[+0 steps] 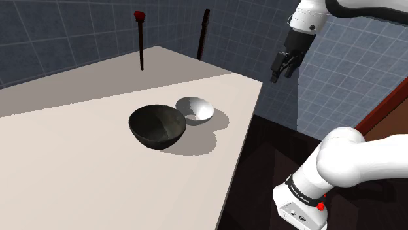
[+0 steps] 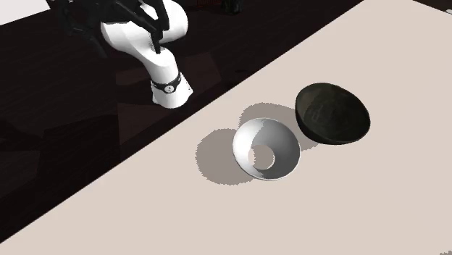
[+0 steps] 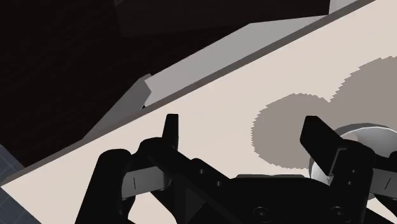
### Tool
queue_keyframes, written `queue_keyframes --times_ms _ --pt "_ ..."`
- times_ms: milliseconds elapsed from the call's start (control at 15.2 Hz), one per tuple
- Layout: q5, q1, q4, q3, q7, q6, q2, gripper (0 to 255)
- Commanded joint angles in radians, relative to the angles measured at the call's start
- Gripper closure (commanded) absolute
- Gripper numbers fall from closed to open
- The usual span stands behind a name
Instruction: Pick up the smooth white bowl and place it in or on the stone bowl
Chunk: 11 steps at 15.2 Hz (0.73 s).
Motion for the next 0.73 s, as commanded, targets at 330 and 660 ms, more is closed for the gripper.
queue_keyframes --times_ms 330,660 --pt "0.041 0.03 0.038 0.028 0.019 0.1 0.171 0" --pt "0.075 0.057 0.105 0.056 0.032 0.182 0.352 0"
